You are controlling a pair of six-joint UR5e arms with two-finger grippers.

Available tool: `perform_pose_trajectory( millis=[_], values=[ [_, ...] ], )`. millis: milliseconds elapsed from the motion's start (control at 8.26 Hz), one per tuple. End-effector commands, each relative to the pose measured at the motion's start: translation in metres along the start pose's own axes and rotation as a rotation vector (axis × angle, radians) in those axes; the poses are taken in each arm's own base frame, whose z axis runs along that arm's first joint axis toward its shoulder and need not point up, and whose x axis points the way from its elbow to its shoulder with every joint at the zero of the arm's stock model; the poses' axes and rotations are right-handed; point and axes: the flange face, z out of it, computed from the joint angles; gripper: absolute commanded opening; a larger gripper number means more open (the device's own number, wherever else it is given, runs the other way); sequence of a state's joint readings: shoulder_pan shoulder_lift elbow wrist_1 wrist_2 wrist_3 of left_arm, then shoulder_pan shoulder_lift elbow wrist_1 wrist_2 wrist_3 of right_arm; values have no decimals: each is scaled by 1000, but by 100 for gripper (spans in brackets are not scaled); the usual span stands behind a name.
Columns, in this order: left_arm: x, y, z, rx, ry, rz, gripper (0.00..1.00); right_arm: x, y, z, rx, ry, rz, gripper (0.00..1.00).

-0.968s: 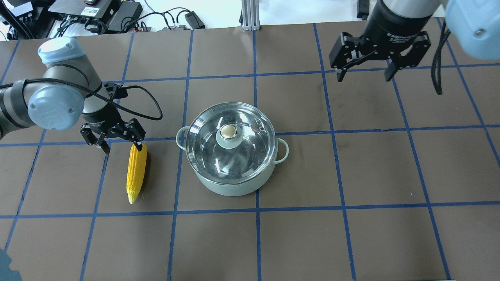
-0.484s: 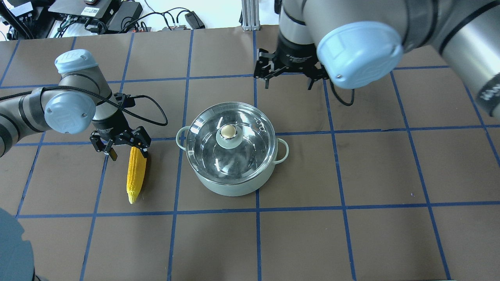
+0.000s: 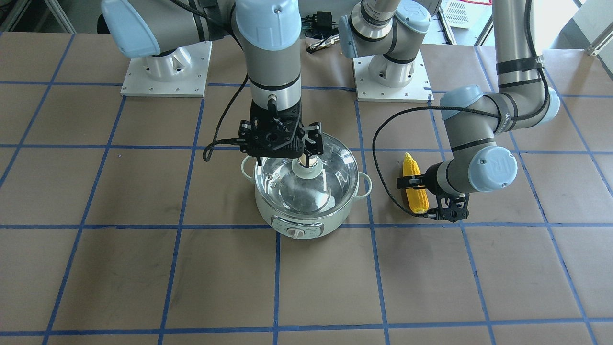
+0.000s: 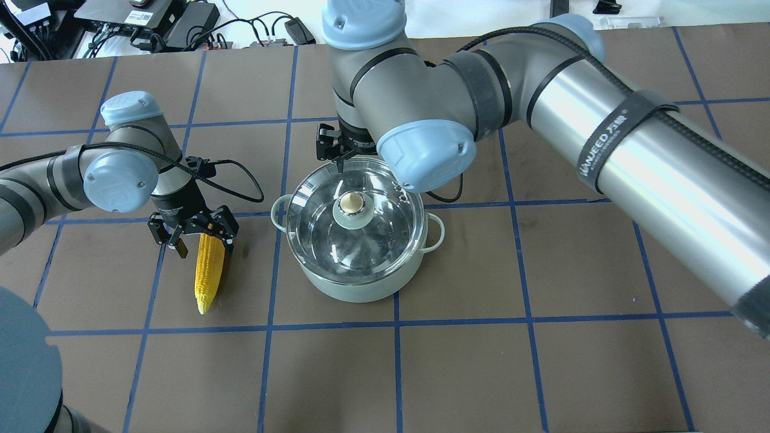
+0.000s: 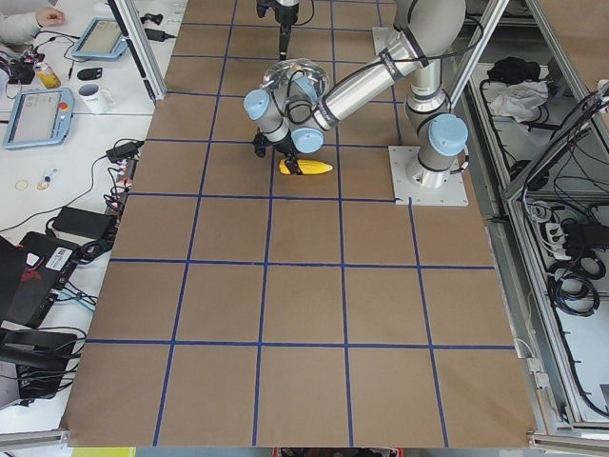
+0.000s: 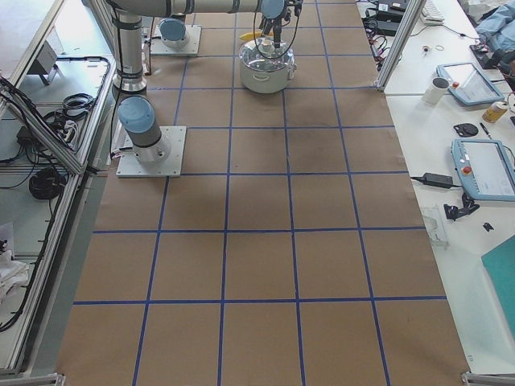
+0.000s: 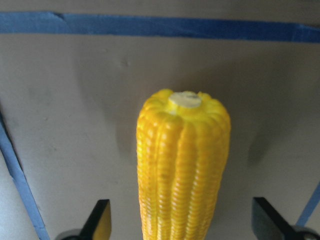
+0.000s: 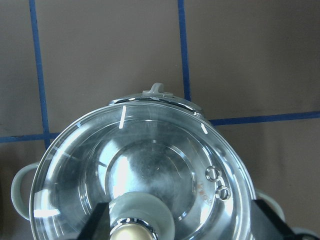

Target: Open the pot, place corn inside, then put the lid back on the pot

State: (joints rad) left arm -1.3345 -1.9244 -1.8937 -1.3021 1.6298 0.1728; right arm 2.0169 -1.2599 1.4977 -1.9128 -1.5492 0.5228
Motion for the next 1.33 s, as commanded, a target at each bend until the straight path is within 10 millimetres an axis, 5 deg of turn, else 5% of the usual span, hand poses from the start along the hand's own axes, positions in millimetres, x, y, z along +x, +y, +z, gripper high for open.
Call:
perform_pose_trajectory(
  millis=[0,121,242,363,726,1210],
  values=[
    [0,-7,13,-24,5,2,99,-14,4,36,-41,16,26,100],
    [0,-7,14,-26,4,1,29,-22,11,37,-45,17,33,100],
    [1,-4,7,-14,11,-8,0,-30,19,38,-46,19,37,100],
    [1,-2,-1,1,8,-4,0,-30,19,38,-44,19,33,100],
    [0,18,-36,56,-13,-6,0,-29,21,40,-65,31,36,70],
    [-8,58,-139,112,-37,-24,0,-26,25,39,-89,48,38,28]
  ],
)
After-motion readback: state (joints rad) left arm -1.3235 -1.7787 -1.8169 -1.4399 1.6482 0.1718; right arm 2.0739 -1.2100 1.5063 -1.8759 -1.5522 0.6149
